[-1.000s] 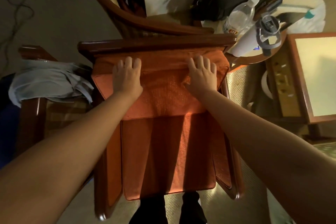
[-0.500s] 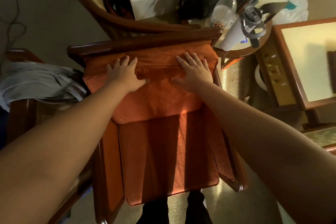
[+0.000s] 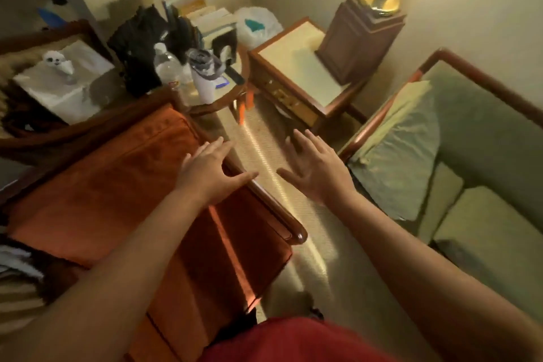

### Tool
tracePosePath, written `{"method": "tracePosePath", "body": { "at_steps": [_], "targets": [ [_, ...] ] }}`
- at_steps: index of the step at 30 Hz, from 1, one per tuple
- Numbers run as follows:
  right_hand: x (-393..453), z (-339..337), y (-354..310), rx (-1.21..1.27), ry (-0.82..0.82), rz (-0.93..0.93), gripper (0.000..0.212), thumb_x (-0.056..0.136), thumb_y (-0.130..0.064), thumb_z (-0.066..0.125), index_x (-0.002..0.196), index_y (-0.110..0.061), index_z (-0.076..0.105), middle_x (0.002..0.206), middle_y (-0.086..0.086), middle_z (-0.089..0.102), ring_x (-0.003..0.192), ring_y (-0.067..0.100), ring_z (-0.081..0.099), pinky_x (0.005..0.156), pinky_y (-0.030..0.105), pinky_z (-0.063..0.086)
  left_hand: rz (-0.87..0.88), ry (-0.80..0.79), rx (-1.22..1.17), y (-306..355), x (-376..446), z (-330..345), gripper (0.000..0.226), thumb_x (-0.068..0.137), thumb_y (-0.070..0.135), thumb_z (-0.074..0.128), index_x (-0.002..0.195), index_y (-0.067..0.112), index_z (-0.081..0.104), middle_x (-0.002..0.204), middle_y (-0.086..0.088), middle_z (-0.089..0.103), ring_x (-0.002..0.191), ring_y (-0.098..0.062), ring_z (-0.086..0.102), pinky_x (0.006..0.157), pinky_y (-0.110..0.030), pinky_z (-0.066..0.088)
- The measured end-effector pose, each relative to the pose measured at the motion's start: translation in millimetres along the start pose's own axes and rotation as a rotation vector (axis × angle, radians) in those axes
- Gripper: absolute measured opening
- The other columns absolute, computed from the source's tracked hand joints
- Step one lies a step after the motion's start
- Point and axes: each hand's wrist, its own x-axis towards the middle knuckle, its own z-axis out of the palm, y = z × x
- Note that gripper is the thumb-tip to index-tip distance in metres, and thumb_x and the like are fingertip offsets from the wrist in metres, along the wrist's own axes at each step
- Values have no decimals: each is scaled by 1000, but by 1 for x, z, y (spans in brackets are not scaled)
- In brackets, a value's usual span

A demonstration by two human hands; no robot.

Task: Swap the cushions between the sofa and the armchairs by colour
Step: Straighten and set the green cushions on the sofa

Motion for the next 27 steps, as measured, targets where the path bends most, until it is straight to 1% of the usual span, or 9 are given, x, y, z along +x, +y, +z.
{"method": "tracePosePath", "body": {
  "at_steps": [3,6,9,11,14,17,22,24,27],
  "targets": [
    [-68,-47,77,84,127,146,102,78,-90,50,163,-38,27,168,2,33,155,28,30,119,57,36,171,-46,24,89,2,27,102,71,93,49,156,40,31,165,5,30,153,-19,22,121,-58,20],
    [-143,-88,152,96,204,294,105,77,-90,49,164,-38,24,170,2,29,156,26,25,122,56,31,352,-86,58,179,-4,62,104,70,97,44,157,43,28,166,7,27,153,-19,22,120,-60,22],
    [-220,-120,220,103,283,424,106,76,-89,50,164,-36,23,170,4,27,157,28,23,123,55,28,487,-103,113,271,-18,99,102,72,96,45,157,43,29,167,5,26,154,-21,20,120,-59,24],
    [-267,-136,259,104,303,512,106,76,-89,51,164,-38,21,171,3,24,158,27,20,125,54,24,564,-115,148,330,-27,125,101,71,95,46,157,42,32,166,3,29,153,-24,25,119,-59,27],
    [-334,-155,313,104,329,643,104,78,-88,54,164,-40,18,173,-1,18,159,23,15,126,51,22,680,-130,195,412,-39,168,105,68,100,40,156,41,34,164,3,34,149,-24,34,118,-56,31],
    [-391,-167,361,128,369,768,99,83,-82,58,164,-42,17,174,-4,14,159,20,11,127,48,20,741,-200,223,487,-53,211,105,68,98,42,156,43,31,166,5,29,151,-24,29,120,-51,27],
    [-466,-174,448,181,427,962,97,84,-85,53,163,-44,15,173,-9,13,159,17,10,128,49,18,891,-321,336,605,-67,288,108,70,98,38,160,41,22,169,7,19,155,-20,18,124,-48,20],
    [-490,-178,485,188,443,1028,98,84,-86,53,164,-43,16,173,-9,14,159,17,11,128,49,19,950,-370,373,651,-68,320,108,72,98,40,160,38,22,169,7,17,155,-20,17,124,-48,18],
    [-517,-187,539,218,461,1100,103,82,-91,50,165,-41,16,173,-7,16,159,18,11,129,49,14,1022,-433,418,721,-67,364,109,73,96,43,161,34,23,169,5,18,154,-21,19,124,-48,18]
  ]
}}
